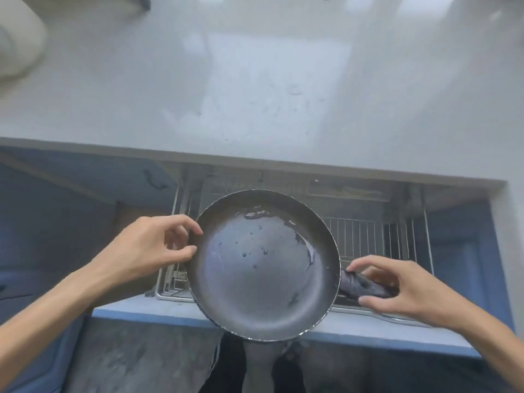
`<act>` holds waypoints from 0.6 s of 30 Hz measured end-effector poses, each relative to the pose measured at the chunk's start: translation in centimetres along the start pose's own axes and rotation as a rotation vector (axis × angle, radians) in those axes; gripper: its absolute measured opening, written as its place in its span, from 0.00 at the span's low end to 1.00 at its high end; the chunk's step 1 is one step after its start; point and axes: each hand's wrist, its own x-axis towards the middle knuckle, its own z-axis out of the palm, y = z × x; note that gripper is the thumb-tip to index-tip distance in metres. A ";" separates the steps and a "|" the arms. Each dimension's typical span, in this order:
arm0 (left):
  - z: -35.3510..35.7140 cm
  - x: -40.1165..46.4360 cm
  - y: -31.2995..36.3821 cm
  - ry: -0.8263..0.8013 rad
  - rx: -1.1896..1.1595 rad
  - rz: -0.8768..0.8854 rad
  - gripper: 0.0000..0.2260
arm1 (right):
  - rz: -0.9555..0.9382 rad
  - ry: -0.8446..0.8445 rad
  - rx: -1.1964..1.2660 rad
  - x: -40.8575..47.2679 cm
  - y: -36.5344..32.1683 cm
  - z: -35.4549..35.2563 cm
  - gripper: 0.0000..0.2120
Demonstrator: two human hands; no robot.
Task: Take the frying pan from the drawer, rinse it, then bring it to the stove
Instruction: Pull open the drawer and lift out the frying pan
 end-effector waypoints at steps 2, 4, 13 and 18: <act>-2.3 -1.0 1.3 0.078 -0.066 0.033 0.10 | -0.046 0.066 -0.011 -1.6 -2.5 -1.7 0.19; -4.4 -0.7 2.3 0.154 -0.112 0.074 0.11 | -0.090 0.133 -0.012 -1.9 -4.9 -3.8 0.16; -12.1 11.3 4.5 0.305 -0.170 0.211 0.10 | -0.161 0.228 -0.146 8.1 -9.7 -14.4 0.13; -12.5 18.7 5.0 0.332 -0.060 0.123 0.10 | -0.112 0.286 -0.227 14.6 -9.6 -16.8 0.12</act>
